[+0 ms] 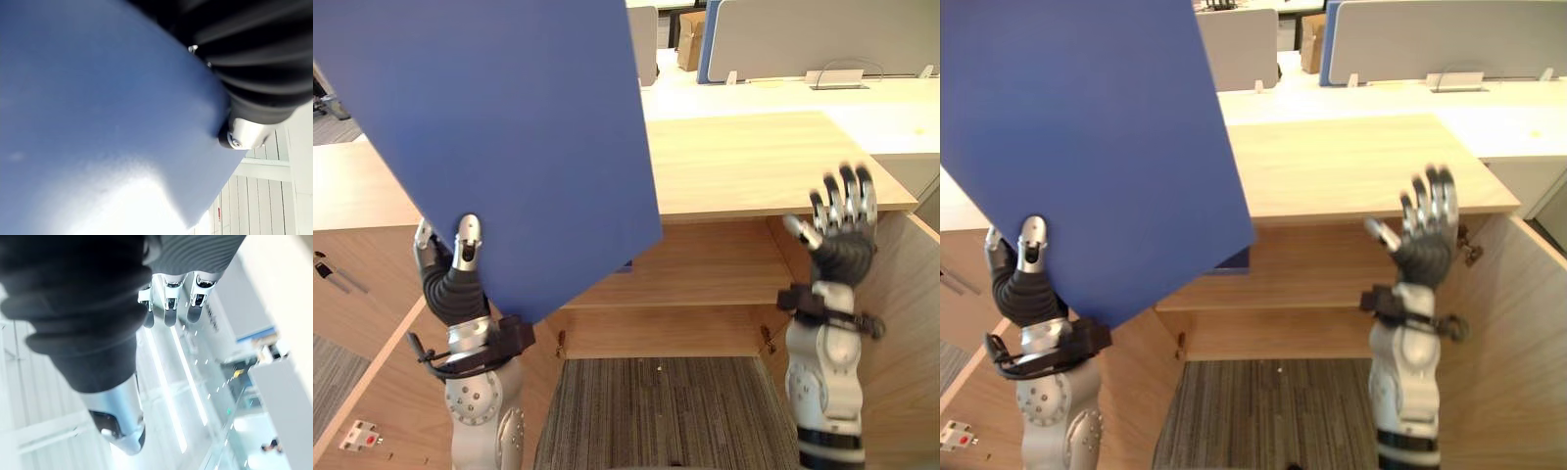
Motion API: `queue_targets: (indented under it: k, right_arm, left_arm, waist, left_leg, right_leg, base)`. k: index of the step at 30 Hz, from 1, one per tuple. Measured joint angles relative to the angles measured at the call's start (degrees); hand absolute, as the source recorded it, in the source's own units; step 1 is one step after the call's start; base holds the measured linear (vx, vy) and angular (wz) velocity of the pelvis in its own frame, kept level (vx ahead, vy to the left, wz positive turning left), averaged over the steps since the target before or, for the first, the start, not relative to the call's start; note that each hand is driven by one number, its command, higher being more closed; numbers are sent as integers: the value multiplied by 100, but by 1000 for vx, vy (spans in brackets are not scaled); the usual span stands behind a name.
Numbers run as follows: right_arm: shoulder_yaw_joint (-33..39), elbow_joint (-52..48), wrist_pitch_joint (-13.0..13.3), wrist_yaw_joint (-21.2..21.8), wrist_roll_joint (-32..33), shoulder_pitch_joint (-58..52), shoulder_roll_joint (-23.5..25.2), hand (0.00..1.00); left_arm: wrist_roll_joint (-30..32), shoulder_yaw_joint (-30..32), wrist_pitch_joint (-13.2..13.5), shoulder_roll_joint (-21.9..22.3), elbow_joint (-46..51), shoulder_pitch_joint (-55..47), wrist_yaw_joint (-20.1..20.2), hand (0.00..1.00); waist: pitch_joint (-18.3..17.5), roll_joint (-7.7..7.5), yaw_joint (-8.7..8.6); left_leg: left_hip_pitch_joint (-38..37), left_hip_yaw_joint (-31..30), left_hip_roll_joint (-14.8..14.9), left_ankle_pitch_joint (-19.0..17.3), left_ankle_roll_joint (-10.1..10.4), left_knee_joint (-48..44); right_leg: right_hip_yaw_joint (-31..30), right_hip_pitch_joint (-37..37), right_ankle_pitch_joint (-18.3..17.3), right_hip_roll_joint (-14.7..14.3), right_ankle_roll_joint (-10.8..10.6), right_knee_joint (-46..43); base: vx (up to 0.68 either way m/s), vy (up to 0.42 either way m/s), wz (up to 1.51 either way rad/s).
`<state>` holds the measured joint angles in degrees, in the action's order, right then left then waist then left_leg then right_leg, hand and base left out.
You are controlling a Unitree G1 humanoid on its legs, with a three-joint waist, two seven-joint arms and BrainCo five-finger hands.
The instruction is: Walk over to the cabinet, pick up the folder, carry it to the office cabinet, place the folder inside the office cabinet, then close the office cabinet door
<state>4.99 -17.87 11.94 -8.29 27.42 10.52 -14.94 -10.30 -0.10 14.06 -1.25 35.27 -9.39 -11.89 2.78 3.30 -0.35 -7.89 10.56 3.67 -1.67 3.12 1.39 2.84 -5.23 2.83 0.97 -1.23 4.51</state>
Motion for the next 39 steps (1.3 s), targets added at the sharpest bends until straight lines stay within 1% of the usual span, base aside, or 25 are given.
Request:
queue_targets:
  k: [1,2,4,6,8,11,14,17,20,24,25,27,29,31,32,34,35,36,39]
  right_arm:
    - [-306,76,33,127,308,439,-314,0]
    - [-458,137,44,189,440,658,-436,0]
    - [-919,436,45,355,692,1369,-771,0]
    - [-1186,672,32,447,780,1682,-841,0]
    - [-1573,1078,-86,547,1014,2016,-930,0]
    - [-1884,1486,-196,606,1329,2292,-969,0]
    - [-2233,1847,-249,657,1666,2701,-986,0]
    - [-2497,2082,-307,681,1835,3054,-1042,0]
    - [-2656,2248,-335,698,1865,3246,-1097,0]
    - [-2937,2278,-393,721,1866,3338,-1183,0]
    - [-2991,2358,-408,746,1866,3385,-1198,100]
    - [-3117,2450,-432,790,1878,3453,-1267,100]
    - [-3390,2462,-472,826,1946,3576,-1539,100]
    - [-3897,2479,-560,949,2494,3837,-2017,100]
    - [-4028,2477,-568,1024,2686,3893,-2139,100]
    - [-4375,2398,-574,1261,3163,3968,-2552,100]
    - [-4462,2346,-563,1309,3373,3969,-2666,100]
    - [-4522,2301,-560,1319,3481,3968,-2753,100]
    - [-4762,2177,-567,1463,3821,3961,-3148,100]
  left_arm:
    - [-65,-113,-31,-100,-35,29,42,100]
    - [-96,-162,-48,-143,-59,40,69,100]
    - [-133,-398,-120,-250,-199,126,186,100]
    - [-210,-534,-138,-314,-234,151,244,100]
    - [-290,-625,-138,-363,-234,155,295,100]
    - [-348,-757,-139,-377,-236,162,298,100]
    - [-410,-776,-141,-388,-311,169,266,100]
    - [-467,-787,-146,-389,-325,169,203,100]
    - [-476,-787,-147,-403,-325,169,174,100]
    - [-476,-802,-164,-570,-331,168,109,100]
    - [-473,-802,-165,-590,-332,169,102,100]
    - [-476,-806,-170,-591,-348,168,90,100]
    - [-479,-807,-140,-604,-388,164,83,100]
    - [-518,-817,-48,-708,-394,143,80,100]
    - [-543,-827,-21,-746,-395,128,80,100]
    - [-596,-856,51,-896,-433,107,81,100]
    - [-609,-888,77,-941,-436,92,81,0]
    - [-619,-913,89,-967,-437,76,81,0]
    - [-746,-1289,187,-1227,-453,-89,108,0]
  waist:
    - [-2,1,7]
    - [-6,1,10]
    - [-28,-10,93]
    - [-44,-16,140]
    - [-57,-17,188]
    - [-78,-17,254]
    - [-103,-18,271]
    - [-125,-26,297]
    - [-128,-25,306]
    - [-160,-25,306]
    - [-170,-26,303]
    - [-203,-28,303]
    - [-226,-35,306]
    - [-255,-49,306]
    - [-272,-51,307]
    - [-328,-56,325]
    - [-331,-55,332]
    - [-335,-54,335]
    - [-390,-54,351]
  left_leg:
    - [1,0,2,0,0,-1]
    - [1,-1,3,1,0,-1]
    - [1,-4,4,1,-1,1]
    - [1,-8,2,2,-1,7]
    - [1,-14,-10,5,-5,16]
    - [0,-24,-26,12,-15,28]
    - [0,-31,-36,25,-29,39]
    - [1,-42,-38,38,-30,46]
    - [0,-56,-41,69,-28,75]
    - [-3,-76,-38,117,-19,144]
    - [-3,-75,-38,117,-18,144]
    - [-2,-74,-39,117,-18,145]
    - [0,-75,-39,117,-18,145]
    - [5,-76,-37,117,-17,144]
    - [8,-77,-37,116,-17,144]
    - [29,-95,-37,115,-16,141]
    - [45,-99,-37,115,-16,137]
    - [65,-102,-38,115,-15,131]
    - [77,-110,-37,112,-11,127]
  right_leg:
    - [0,1,0,-2,0,-3]
    - [0,1,0,-4,0,-3]
    - [1,1,0,-6,0,-4]
    - [5,1,0,-4,0,-4]
    - [9,1,-1,7,-1,-3]
    - [14,1,-1,24,-1,-3]
    - [19,1,-1,36,-2,-3]
    - [26,1,-1,53,-1,-4]
    - [39,4,-1,59,-1,-4]
    - [62,21,0,56,0,-2]
    - [62,21,1,56,0,-2]
    - [62,22,1,57,0,-1]
    - [62,22,1,58,0,1]
    - [61,22,2,56,1,4]
    - [61,22,3,56,1,8]
    - [78,23,3,56,1,16]
    - [82,27,3,58,1,16]
    - [85,31,3,60,1,16]
    - [95,36,3,59,2,17]
  base:
    - [0,0,0]
    - [0,0,0]
    - [0,0,0]
    - [0,0,0]
    - [0,0,0]
    - [0,0,0]
    - [0,0,0]
    - [0,0,0]
    - [0,0,4]
    - [-5,-1,1]
    - [0,0,0]
    - [0,0,0]
    - [0,0,0]
    - [0,0,0]
    - [0,0,0]
    - [-15,0,4]
    - [-19,0,4]
    - [-27,0,4]
    - [0,0,0]
